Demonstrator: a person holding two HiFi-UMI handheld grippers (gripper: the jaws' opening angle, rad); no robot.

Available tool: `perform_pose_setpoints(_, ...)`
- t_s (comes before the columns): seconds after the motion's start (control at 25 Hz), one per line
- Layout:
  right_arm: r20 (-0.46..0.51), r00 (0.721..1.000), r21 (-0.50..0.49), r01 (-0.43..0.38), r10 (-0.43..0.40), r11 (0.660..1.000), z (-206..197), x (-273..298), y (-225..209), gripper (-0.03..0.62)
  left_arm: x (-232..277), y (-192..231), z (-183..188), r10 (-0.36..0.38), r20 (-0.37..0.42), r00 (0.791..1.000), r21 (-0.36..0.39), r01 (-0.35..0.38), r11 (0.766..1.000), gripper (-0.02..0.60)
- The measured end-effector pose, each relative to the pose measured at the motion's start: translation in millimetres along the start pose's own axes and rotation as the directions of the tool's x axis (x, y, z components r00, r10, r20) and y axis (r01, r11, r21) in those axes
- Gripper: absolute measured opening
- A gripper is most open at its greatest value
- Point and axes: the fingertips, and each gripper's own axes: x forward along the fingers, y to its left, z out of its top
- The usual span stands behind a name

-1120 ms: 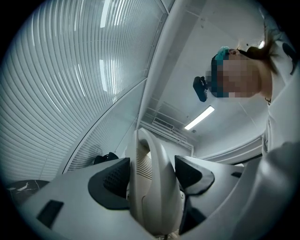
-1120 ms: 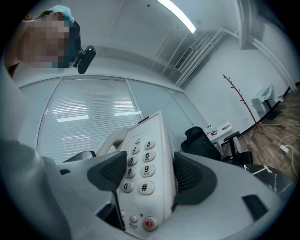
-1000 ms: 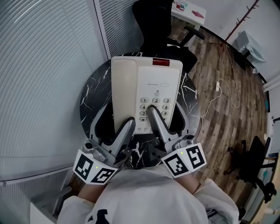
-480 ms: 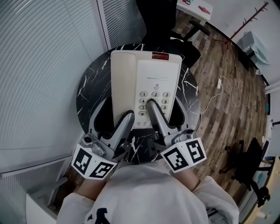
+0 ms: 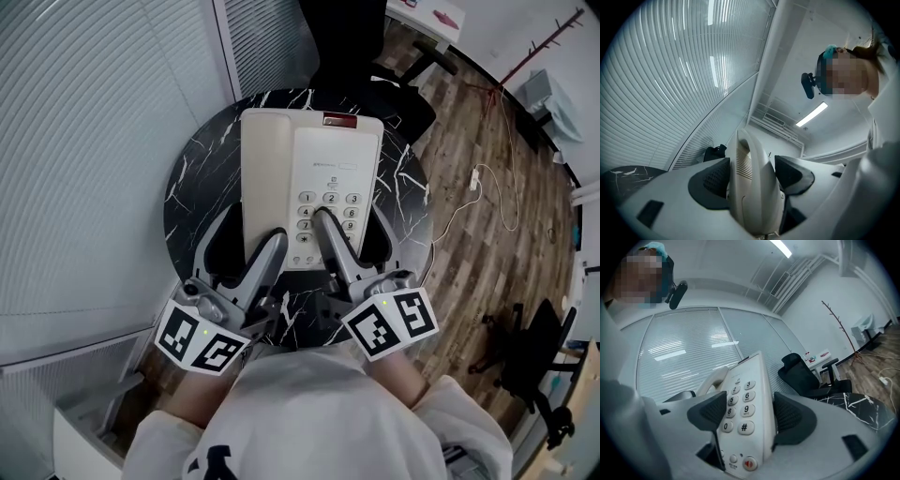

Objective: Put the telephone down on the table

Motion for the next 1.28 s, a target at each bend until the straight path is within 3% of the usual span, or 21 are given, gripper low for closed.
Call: perform_pose_setpoints(1.28, -0.167, 0.984, 0.059, 0.072, -0.061, 0.996, -77.8, 67.5, -41.0, 0.33, 19.2, 94.6, -50.6, 0.107, -0.116, 0.988, -0.096, -0.118, 0.988, 0.301)
